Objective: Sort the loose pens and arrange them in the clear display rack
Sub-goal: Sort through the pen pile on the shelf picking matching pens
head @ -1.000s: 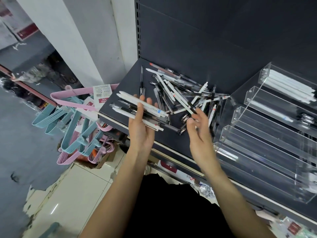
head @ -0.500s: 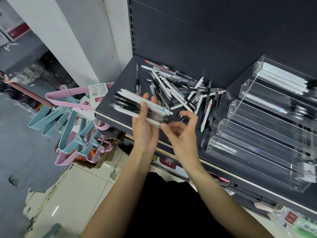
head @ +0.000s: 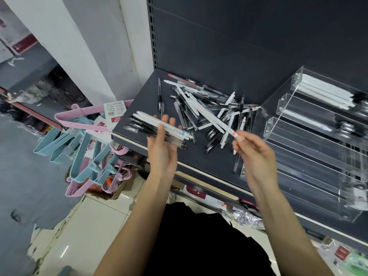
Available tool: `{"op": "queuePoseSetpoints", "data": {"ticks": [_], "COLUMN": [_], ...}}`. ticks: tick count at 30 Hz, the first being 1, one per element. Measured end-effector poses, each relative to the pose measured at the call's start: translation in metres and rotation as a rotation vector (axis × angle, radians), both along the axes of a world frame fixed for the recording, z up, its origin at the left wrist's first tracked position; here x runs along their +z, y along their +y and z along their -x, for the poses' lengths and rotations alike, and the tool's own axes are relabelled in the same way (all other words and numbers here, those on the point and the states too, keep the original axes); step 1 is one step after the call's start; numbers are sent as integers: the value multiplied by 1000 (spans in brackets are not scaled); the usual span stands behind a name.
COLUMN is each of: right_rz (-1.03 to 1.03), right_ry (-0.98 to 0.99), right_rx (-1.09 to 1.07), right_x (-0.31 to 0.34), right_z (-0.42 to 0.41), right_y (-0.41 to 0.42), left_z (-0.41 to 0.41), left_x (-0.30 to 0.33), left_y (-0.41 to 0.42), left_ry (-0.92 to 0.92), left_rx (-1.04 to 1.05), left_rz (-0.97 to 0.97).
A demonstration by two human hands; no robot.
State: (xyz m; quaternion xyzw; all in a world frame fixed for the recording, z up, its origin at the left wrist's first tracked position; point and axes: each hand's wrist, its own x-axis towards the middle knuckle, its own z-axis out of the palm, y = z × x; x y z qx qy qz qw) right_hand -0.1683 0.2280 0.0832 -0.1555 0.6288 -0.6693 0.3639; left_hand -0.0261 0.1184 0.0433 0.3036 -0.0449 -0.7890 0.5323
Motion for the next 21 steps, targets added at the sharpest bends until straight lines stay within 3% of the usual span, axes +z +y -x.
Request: {"op": "queuePoseSetpoints", "data": {"ticks": [5,11,21], "right_rz": [9,-71,-146], "right_ry": [44,303,285], "right_rx": [-66,-125,-360], "right_x": [-12,-26,-26], "right_z": [-30,-30,-5], "right_y": [-33,-25,14], "left_z": [26,45,86], "left_x": [13,10,17], "left_y": [24,24,44], "left_ry": [-15,-10,-74], "left_rx": [-193,-317,-600], "left_rz": [-1,44,219]}}
